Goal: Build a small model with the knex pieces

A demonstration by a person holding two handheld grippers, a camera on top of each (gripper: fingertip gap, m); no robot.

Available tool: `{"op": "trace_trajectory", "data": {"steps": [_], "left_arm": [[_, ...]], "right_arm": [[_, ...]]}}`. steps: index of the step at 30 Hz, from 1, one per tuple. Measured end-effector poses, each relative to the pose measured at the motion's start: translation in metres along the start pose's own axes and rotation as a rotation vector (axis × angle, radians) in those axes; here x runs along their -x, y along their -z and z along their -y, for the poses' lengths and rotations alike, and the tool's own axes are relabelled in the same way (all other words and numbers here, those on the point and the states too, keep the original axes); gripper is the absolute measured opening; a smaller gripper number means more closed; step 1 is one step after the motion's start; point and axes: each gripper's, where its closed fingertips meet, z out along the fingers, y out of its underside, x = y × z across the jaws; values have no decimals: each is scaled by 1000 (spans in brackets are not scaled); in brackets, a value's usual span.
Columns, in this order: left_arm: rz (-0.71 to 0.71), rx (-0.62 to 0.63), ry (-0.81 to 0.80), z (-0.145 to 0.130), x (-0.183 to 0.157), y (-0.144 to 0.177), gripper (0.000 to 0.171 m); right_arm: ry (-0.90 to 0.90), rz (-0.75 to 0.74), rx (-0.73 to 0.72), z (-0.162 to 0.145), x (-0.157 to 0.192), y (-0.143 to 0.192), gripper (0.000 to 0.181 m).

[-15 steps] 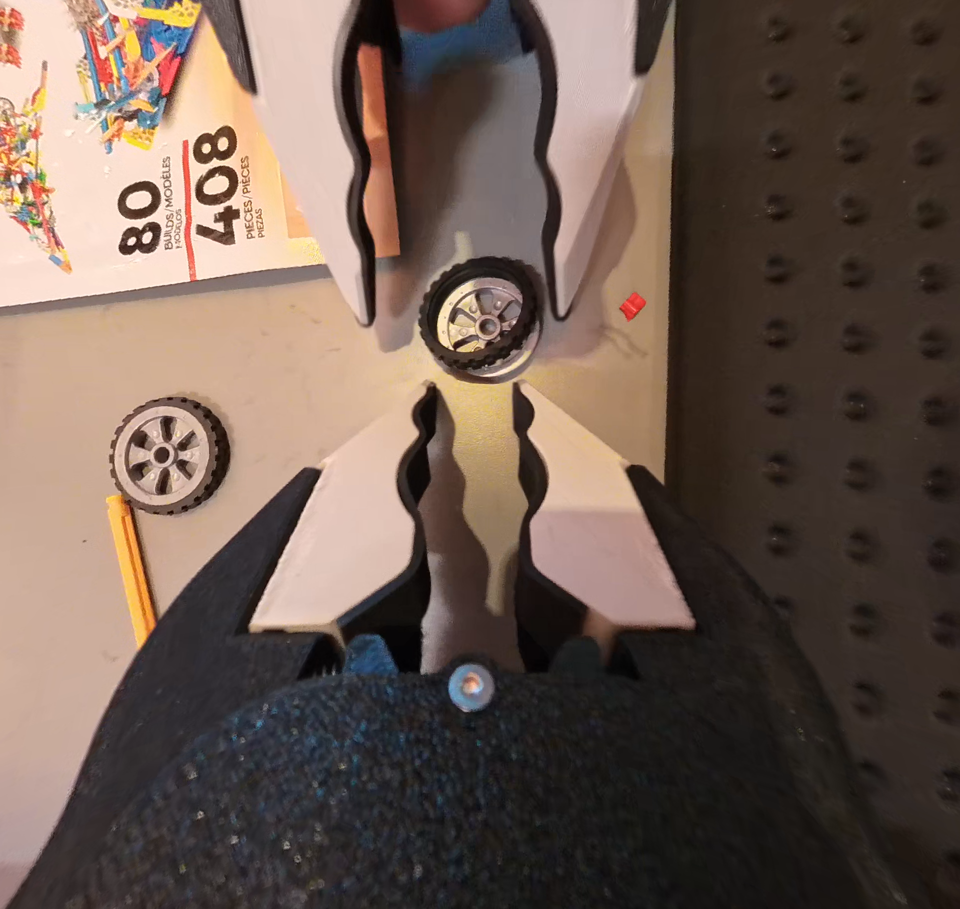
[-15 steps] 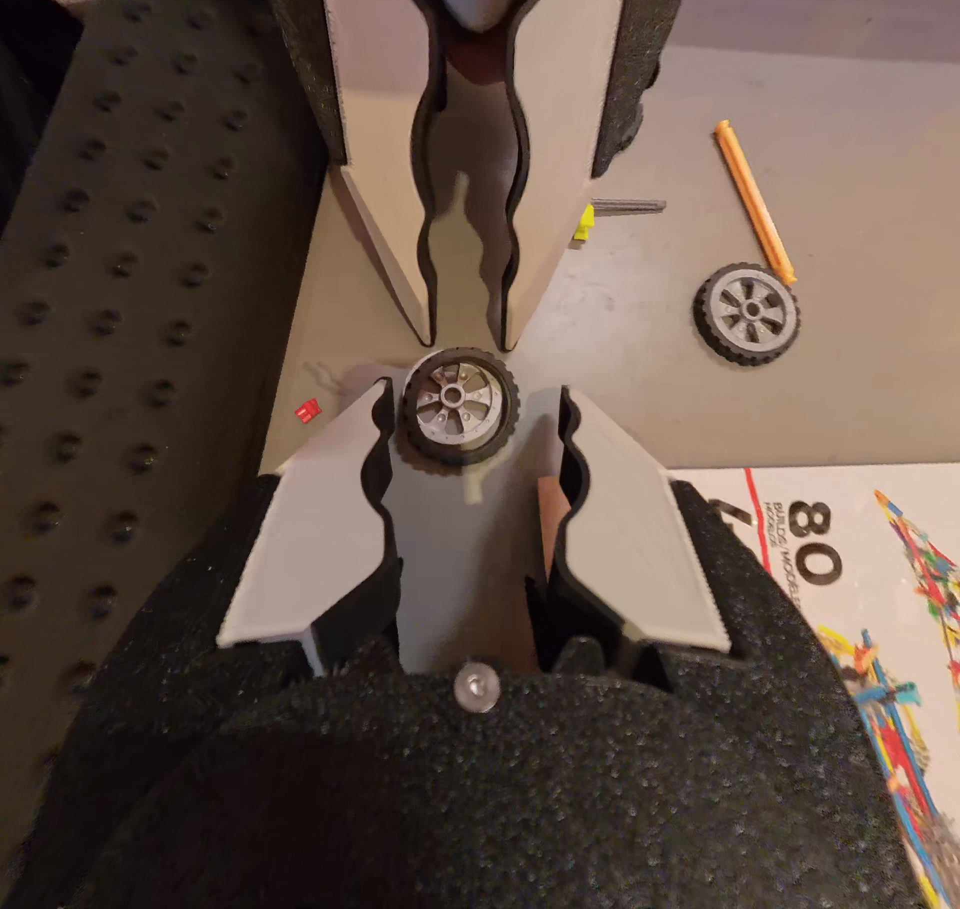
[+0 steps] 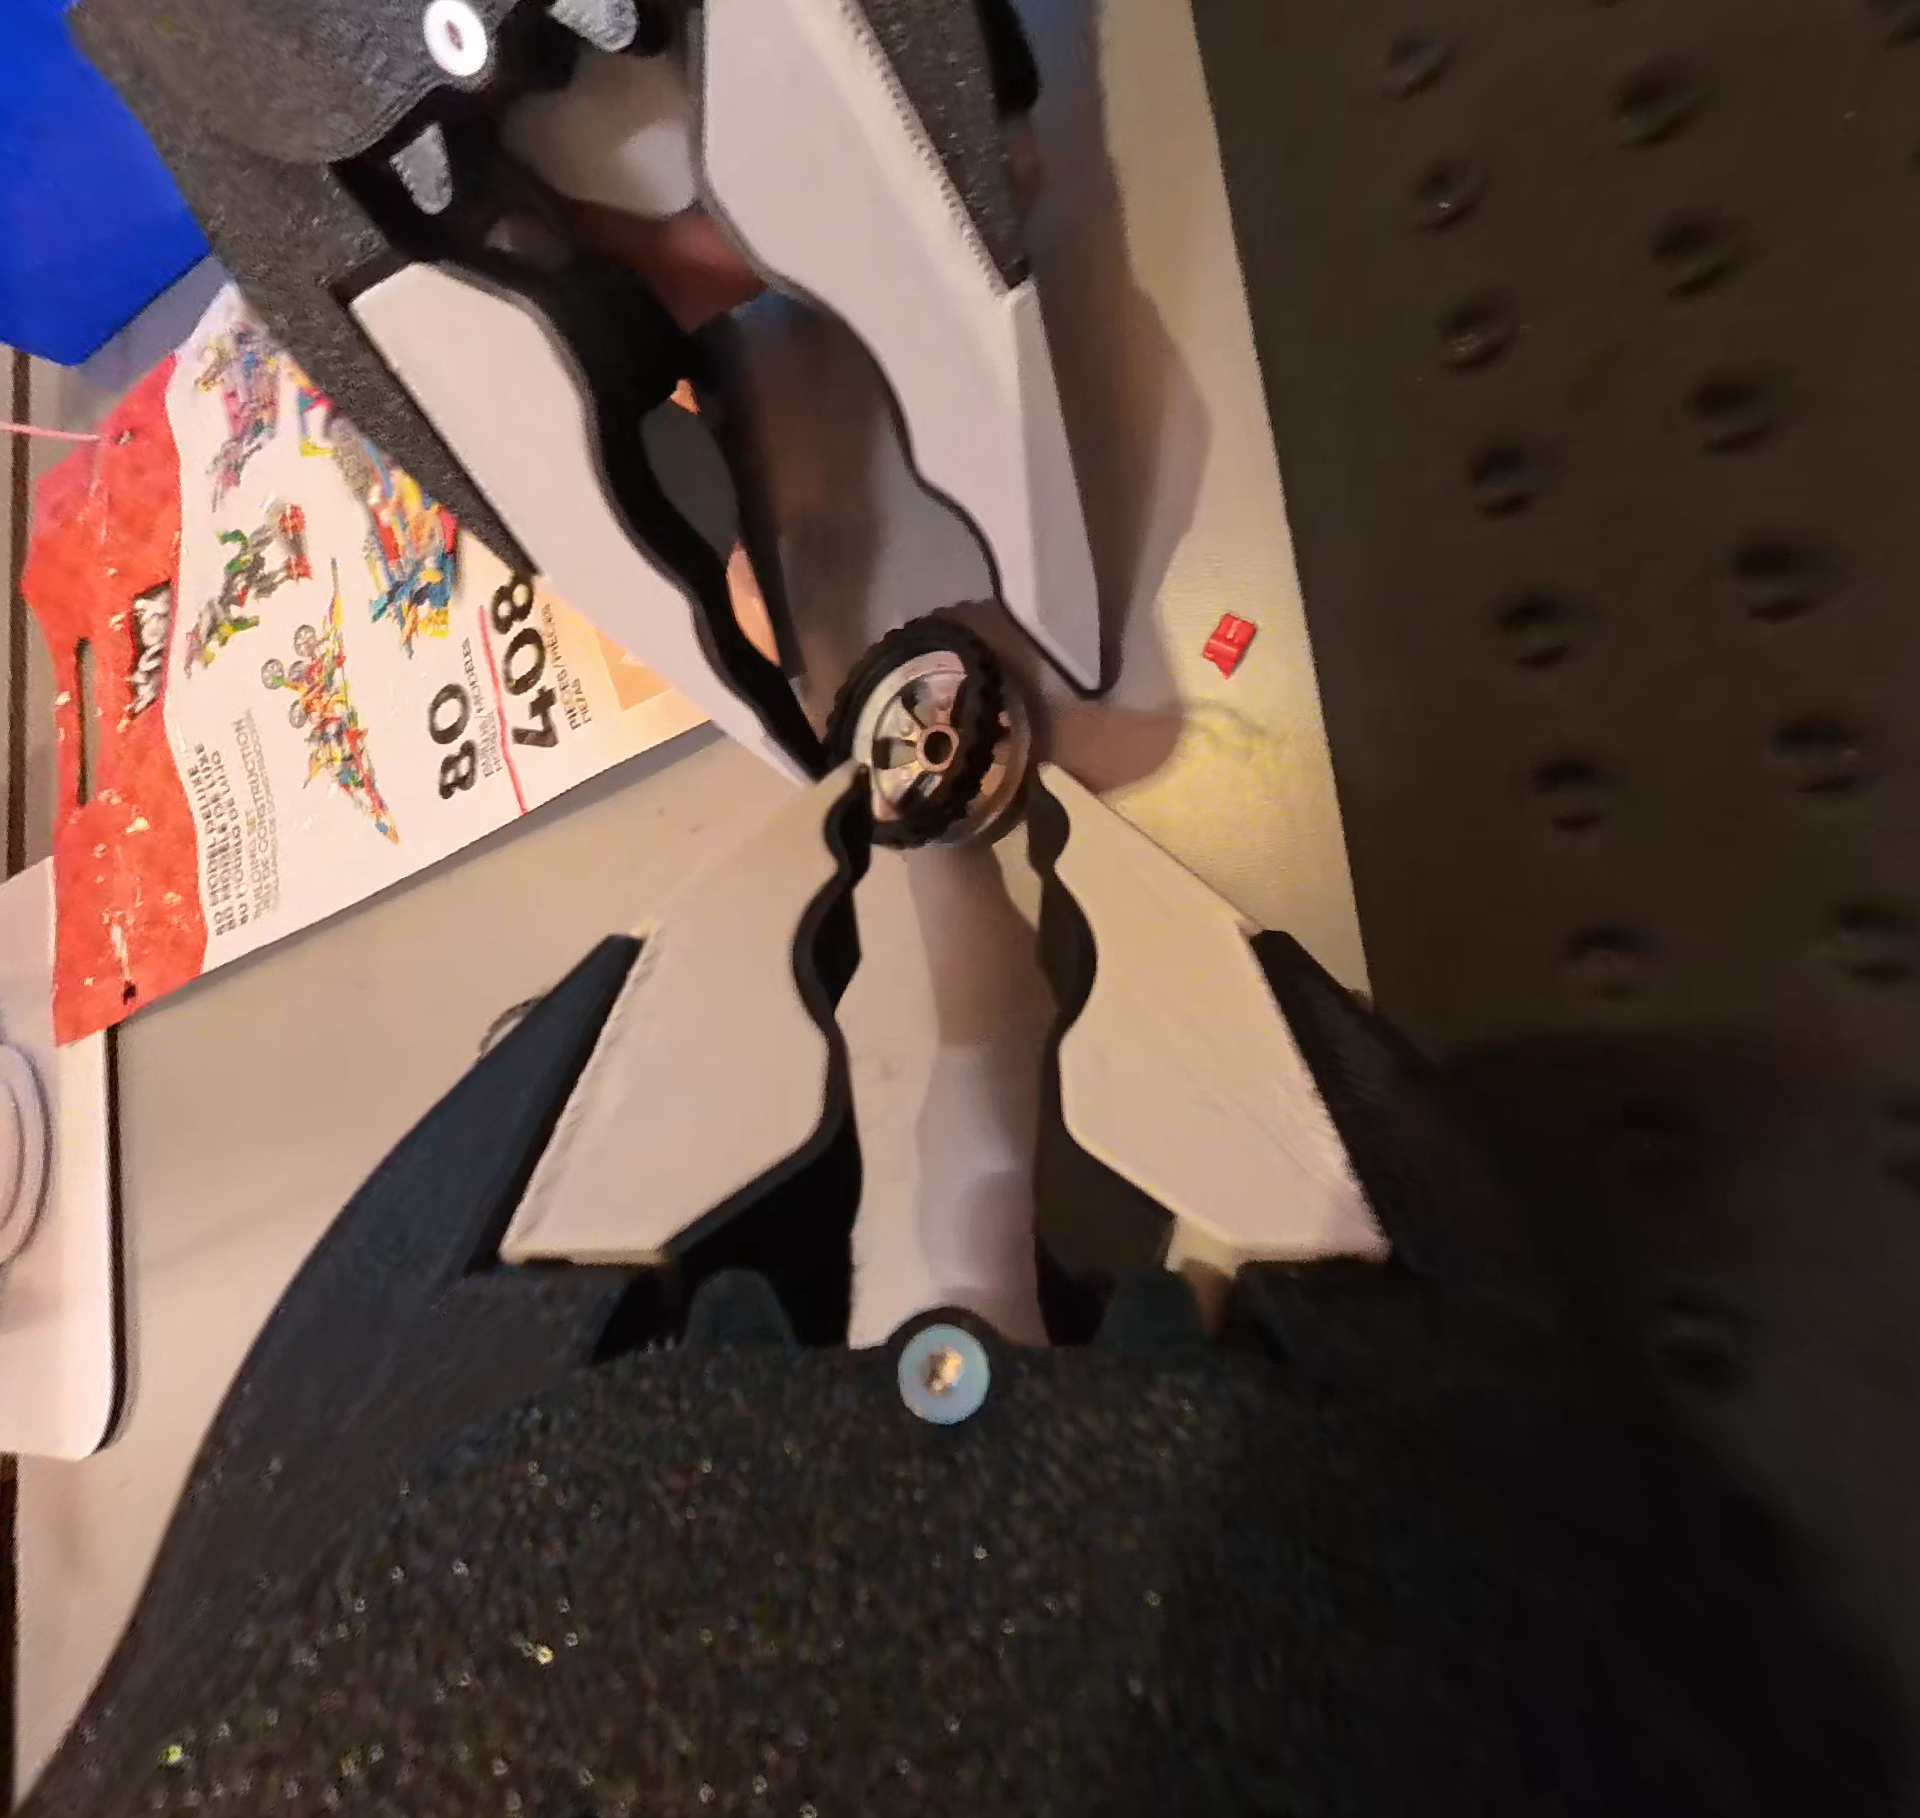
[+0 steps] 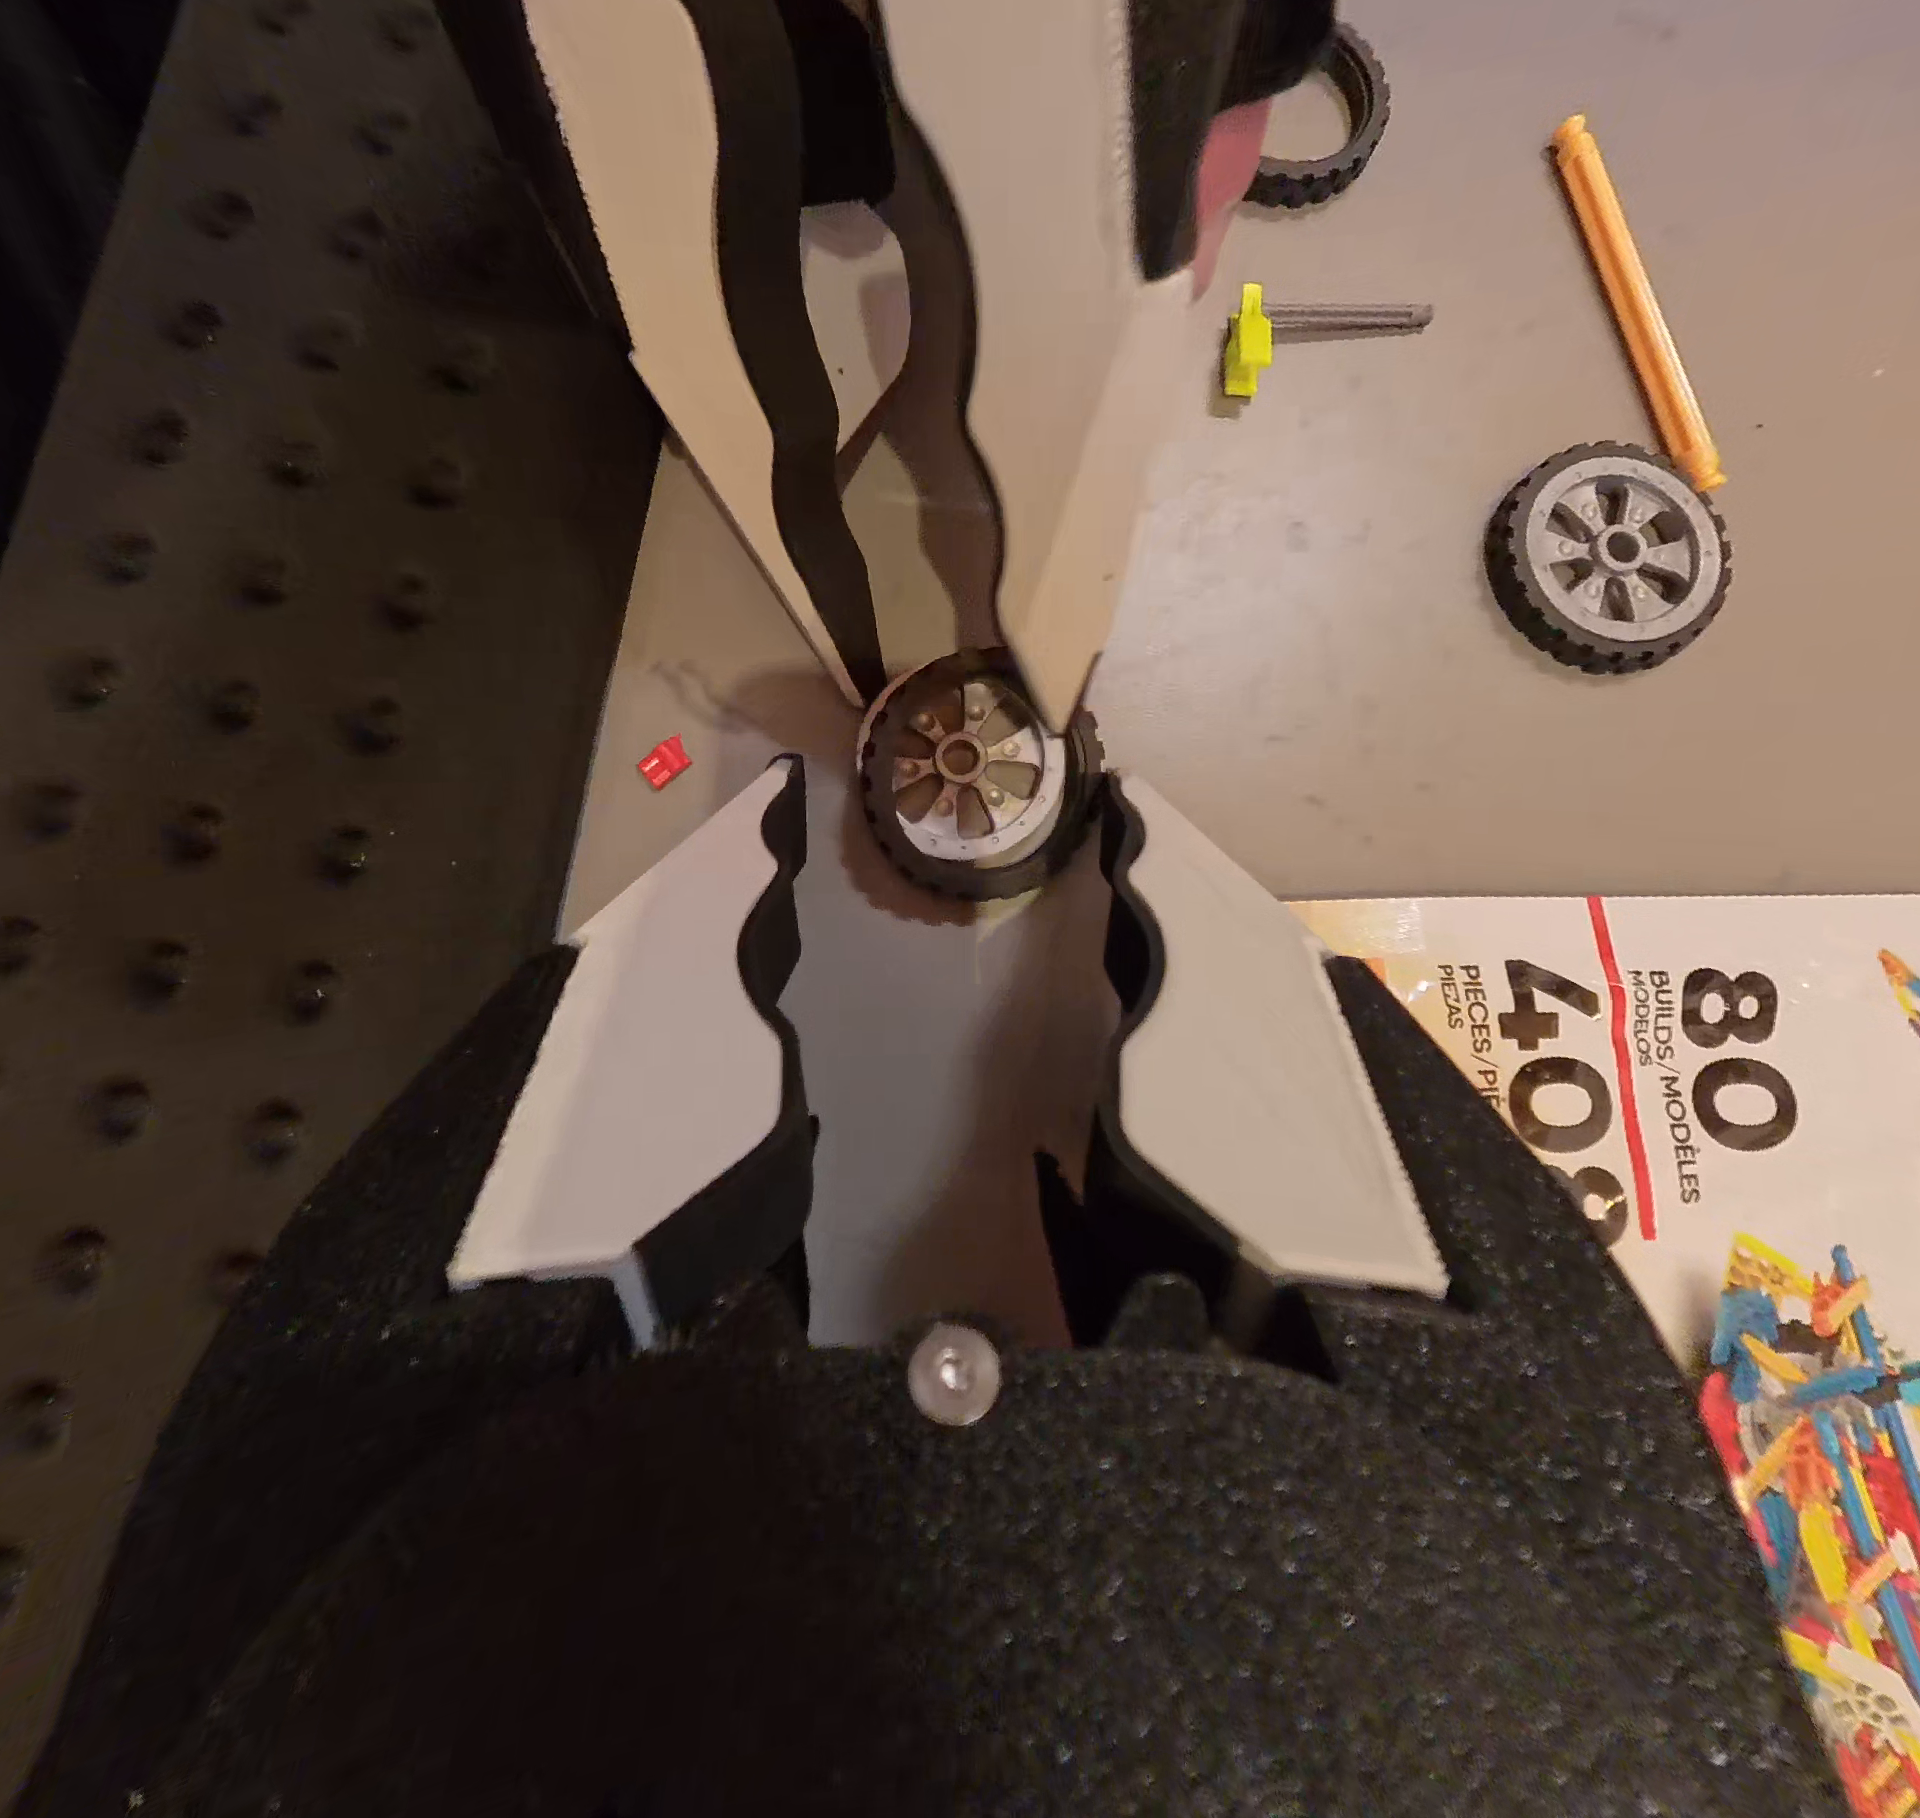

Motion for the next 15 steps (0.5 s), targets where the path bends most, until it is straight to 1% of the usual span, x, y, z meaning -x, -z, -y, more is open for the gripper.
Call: {"op": "trace_trajectory", "data": {"steps": [1,2,8,11,15], "left_arm": [[-15,-5,-4,1,-3,-1,20],[-19,-7,-7,2,-4,-2,17],[-46,-19,40,5,-6,-6,11],[-56,-26,62,5,-6,-6,11],[-46,-21,55,7,-6,-8,8]], "right_arm": [[-3,1,-4,0,0,0,57],[-5,1,-7,0,0,0,56],[-14,-1,-21,0,-1,0,54],[-16,2,-23,0,-1,1,57],[-8,-6,-22,0,0,0,58]]}}
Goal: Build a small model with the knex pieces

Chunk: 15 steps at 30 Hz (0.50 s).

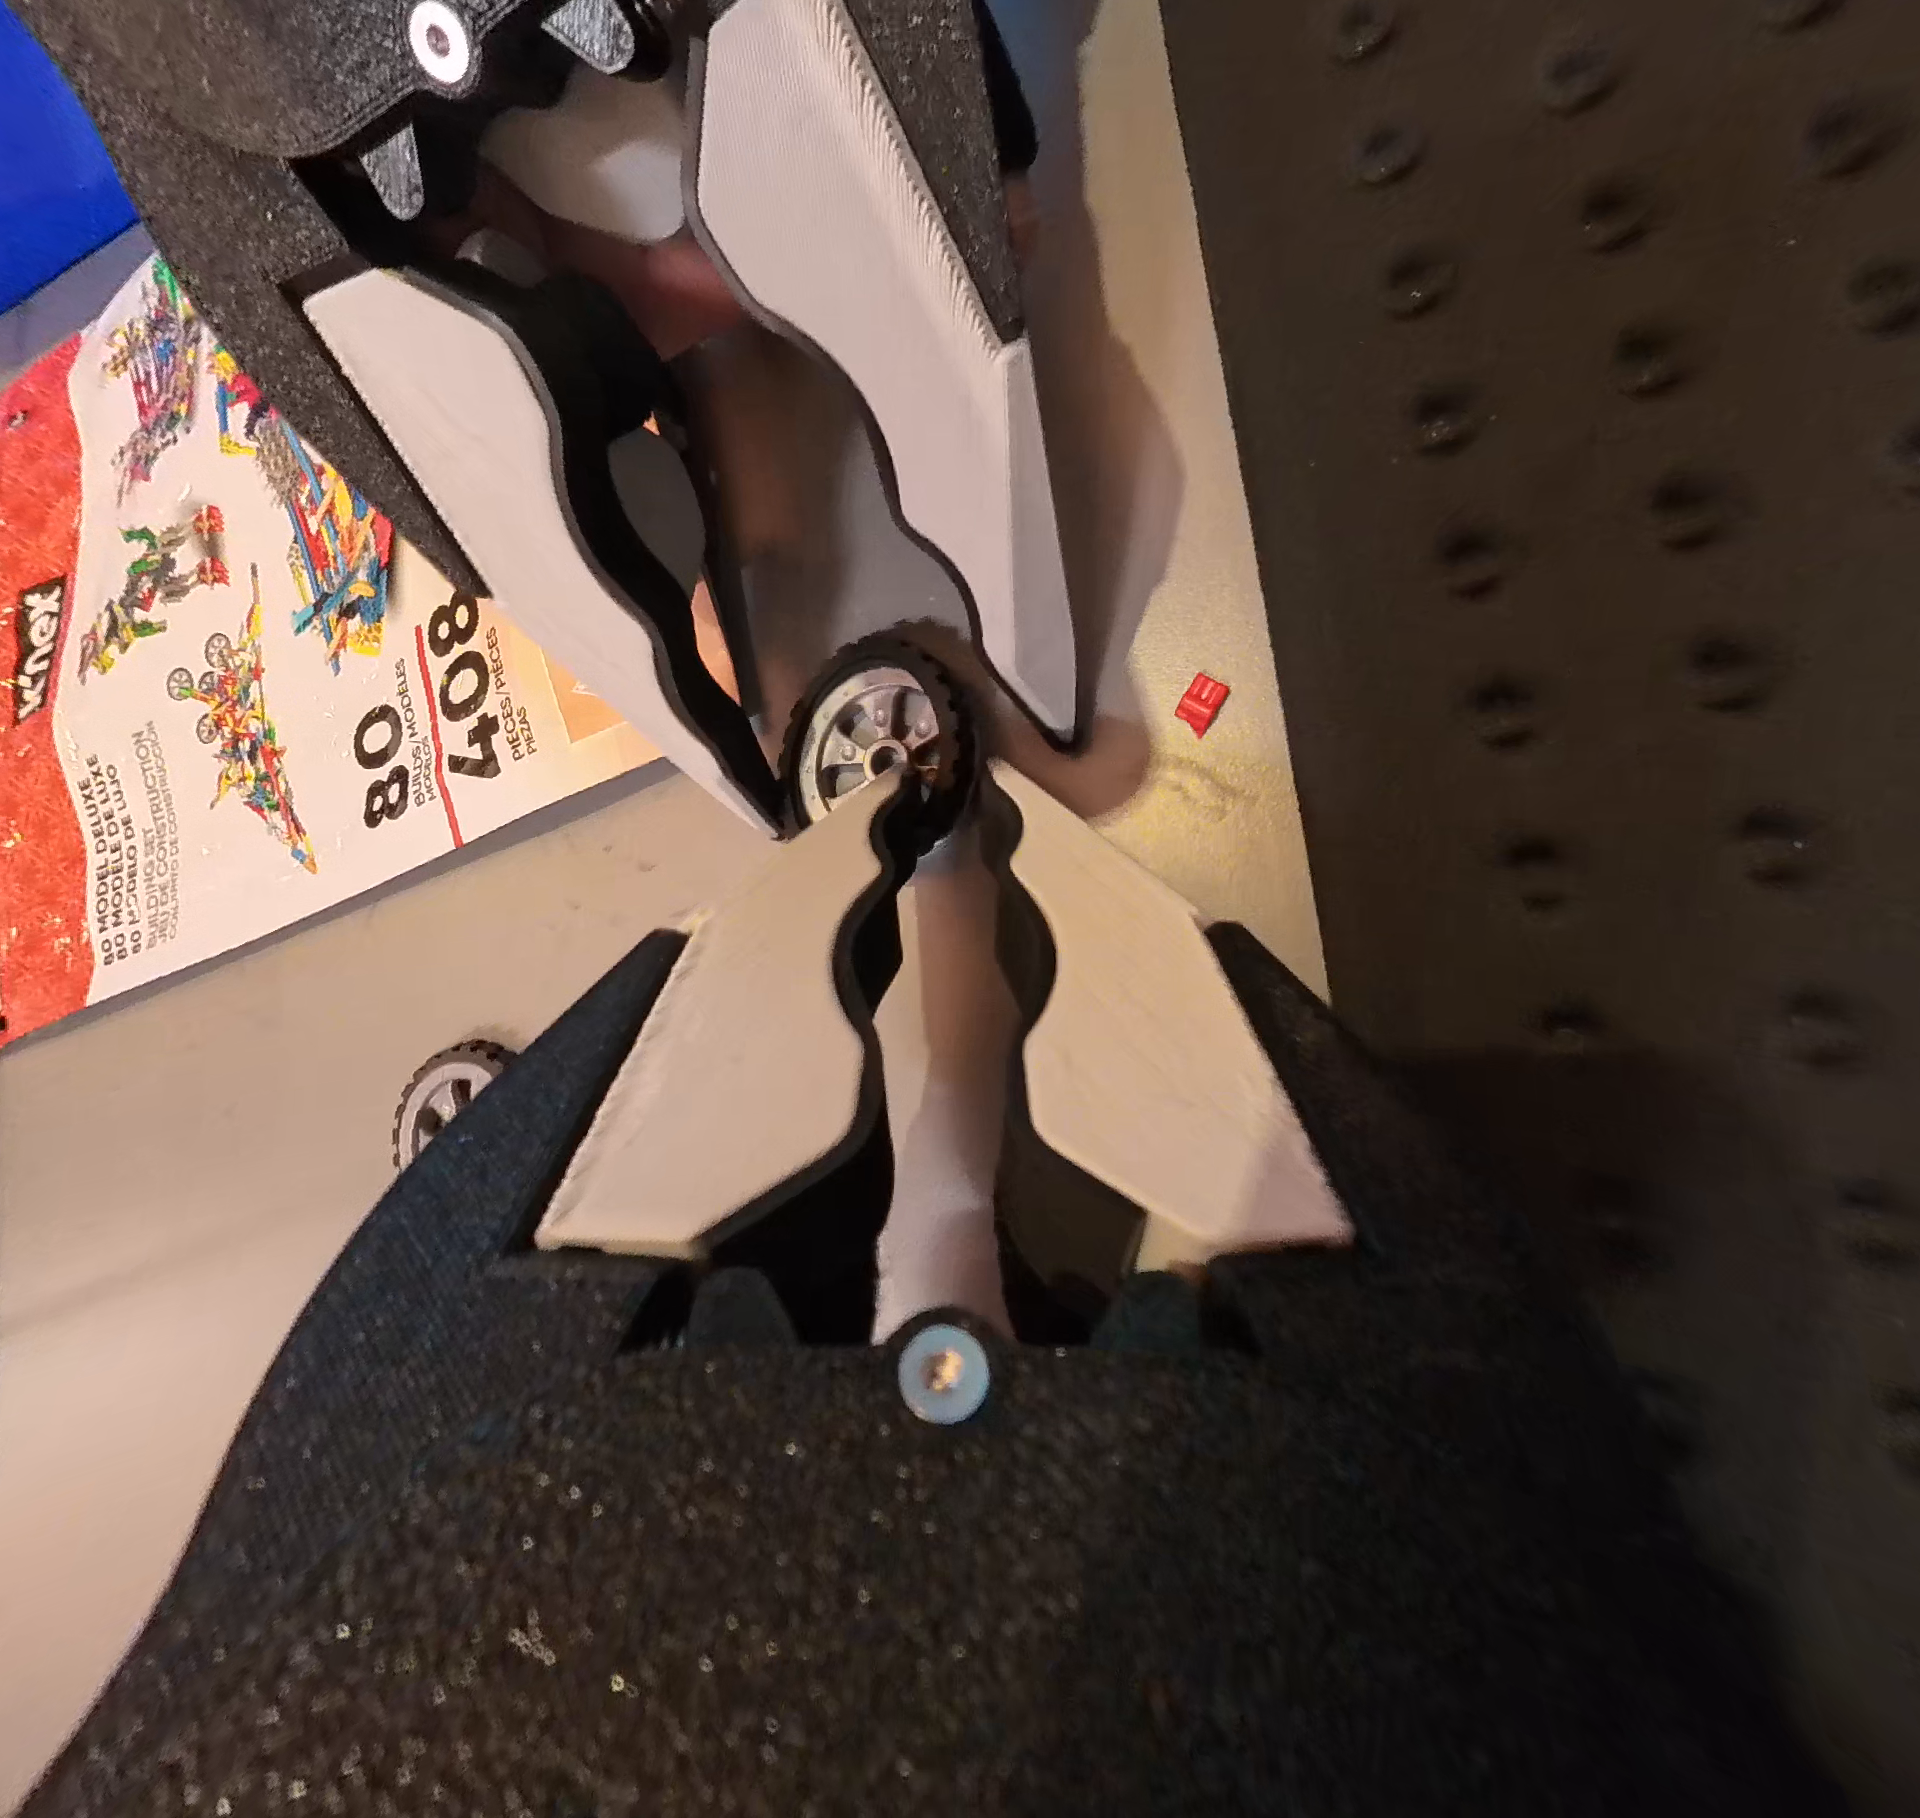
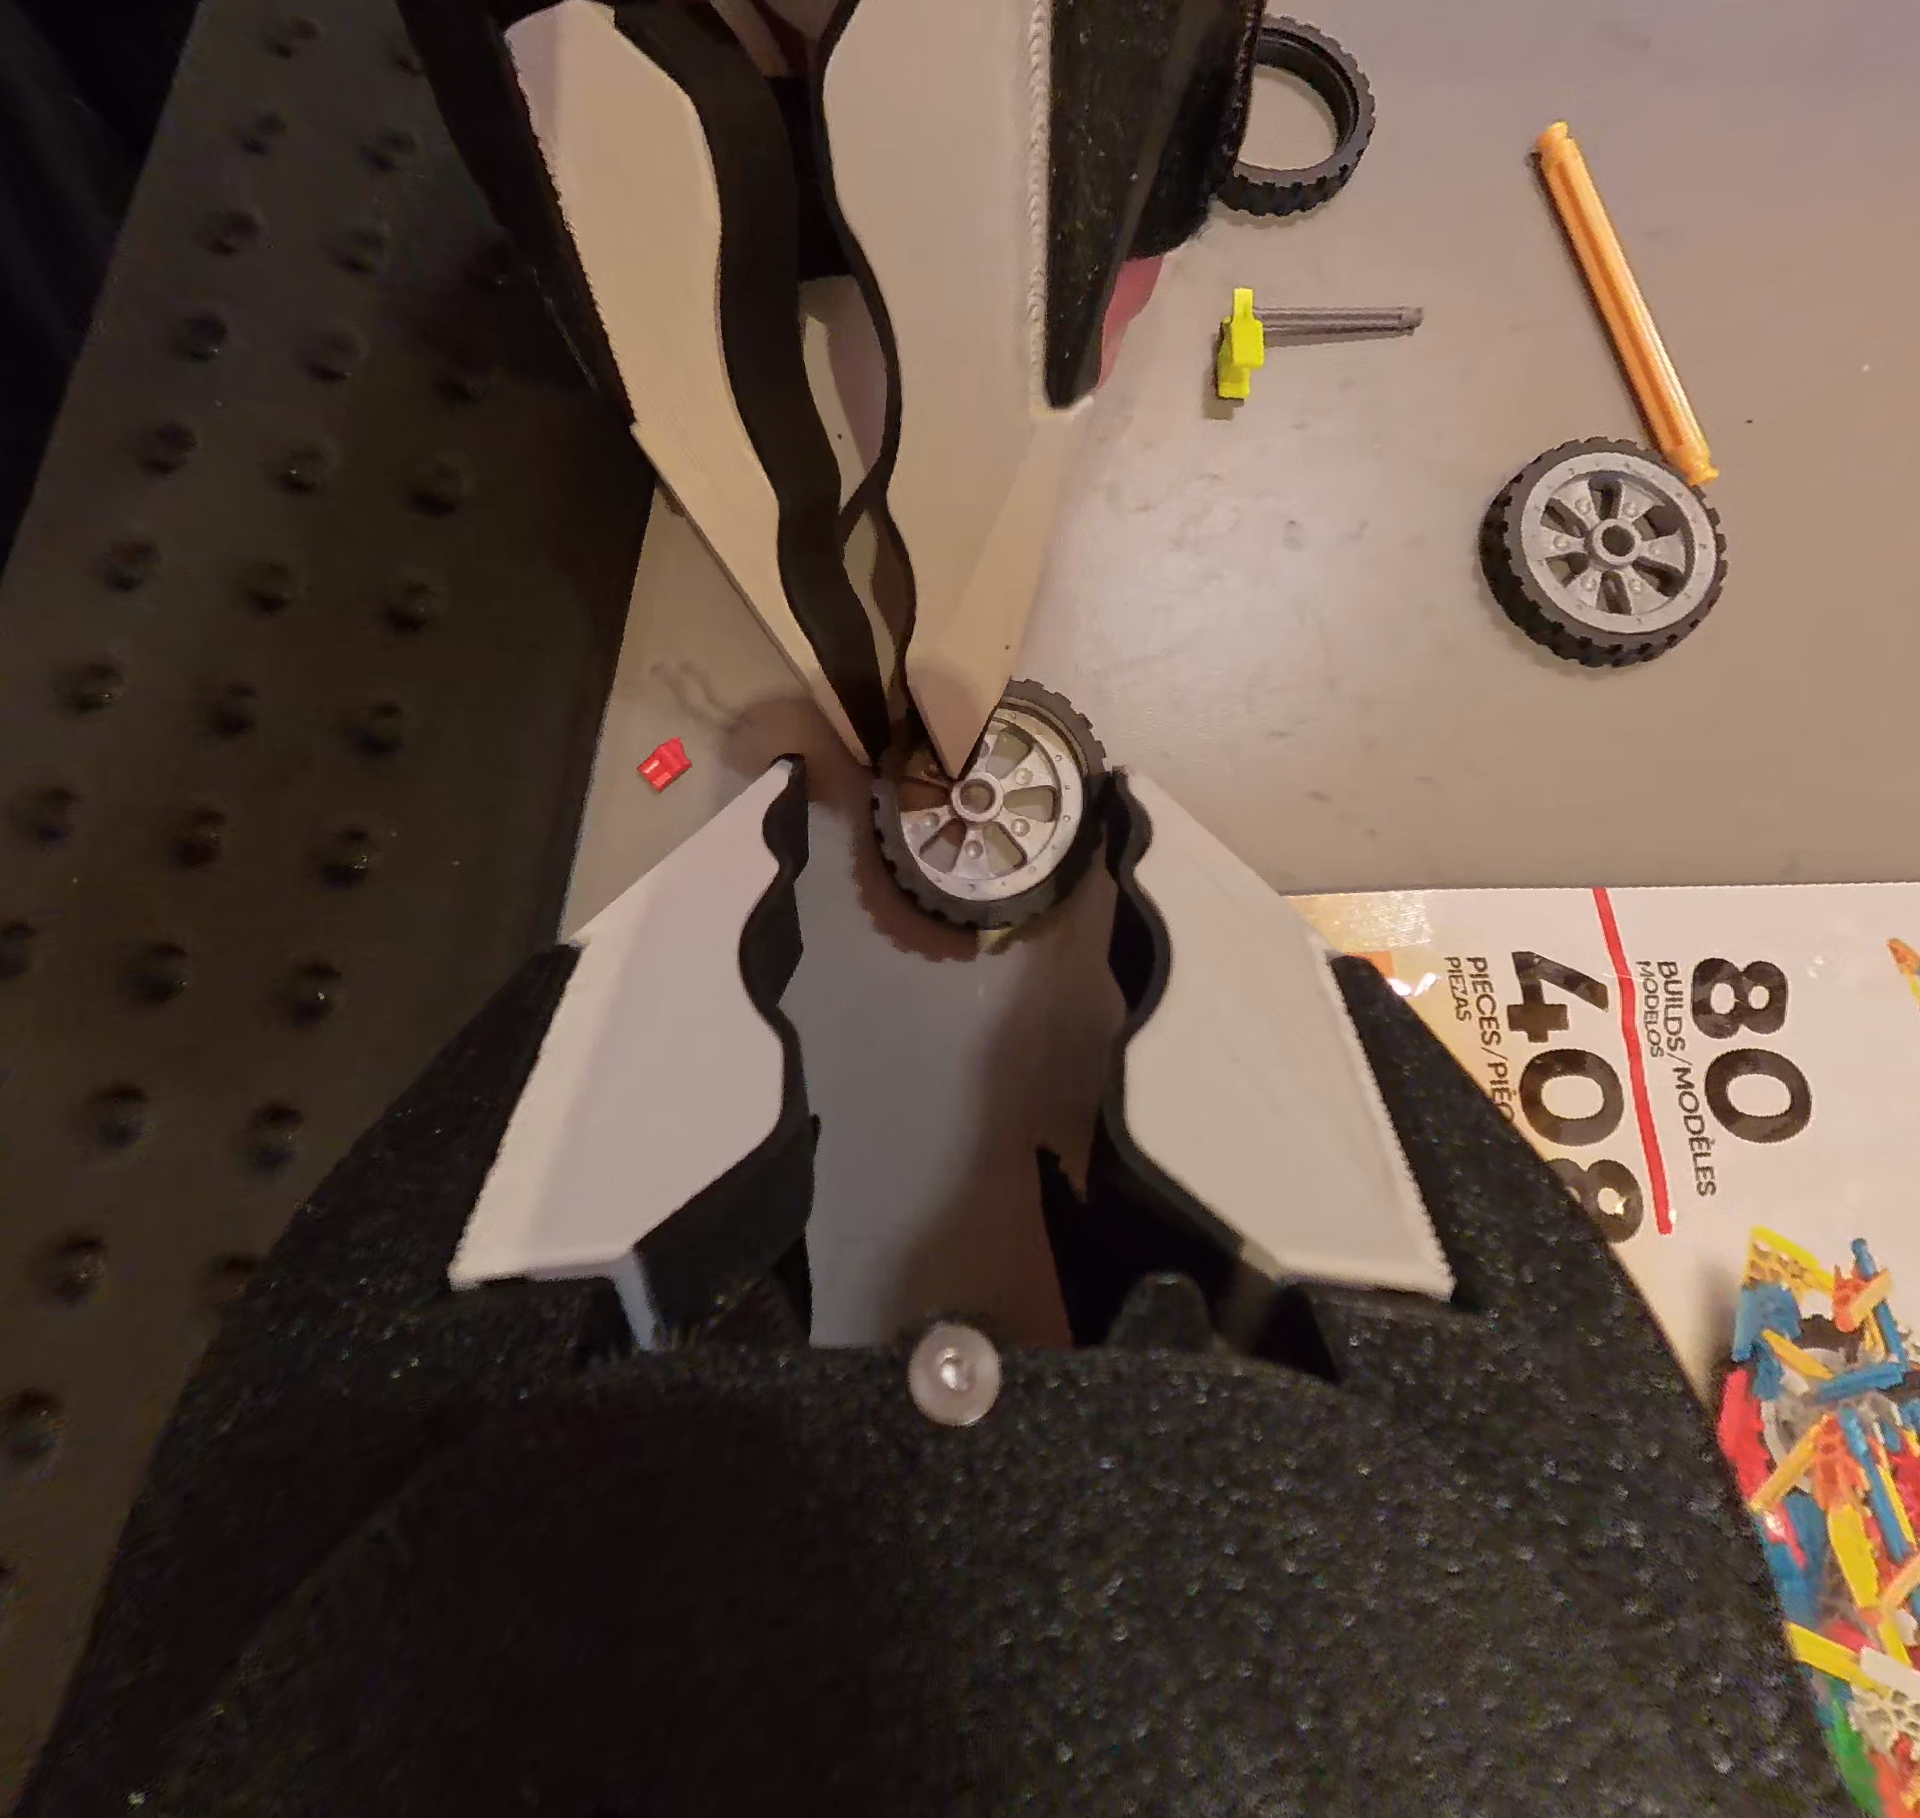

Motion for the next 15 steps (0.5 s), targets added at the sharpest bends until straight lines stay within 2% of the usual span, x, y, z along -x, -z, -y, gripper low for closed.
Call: {"op": "trace_trajectory", "data": {"steps": [9,11,14,15], "left_arm": [[17,-12,9,3,2,-3,5],[11,-15,14,2,2,-2,5],[10,-17,18,2,3,-3,4],[8,-19,20,3,3,-3,4]], "right_arm": [[48,-62,3,-2,-6,9,60],[72,-84,-28,1,-8,20,52],[135,-76,-52,3,-2,26,19],[158,-77,-34,0,-1,23,16]]}}
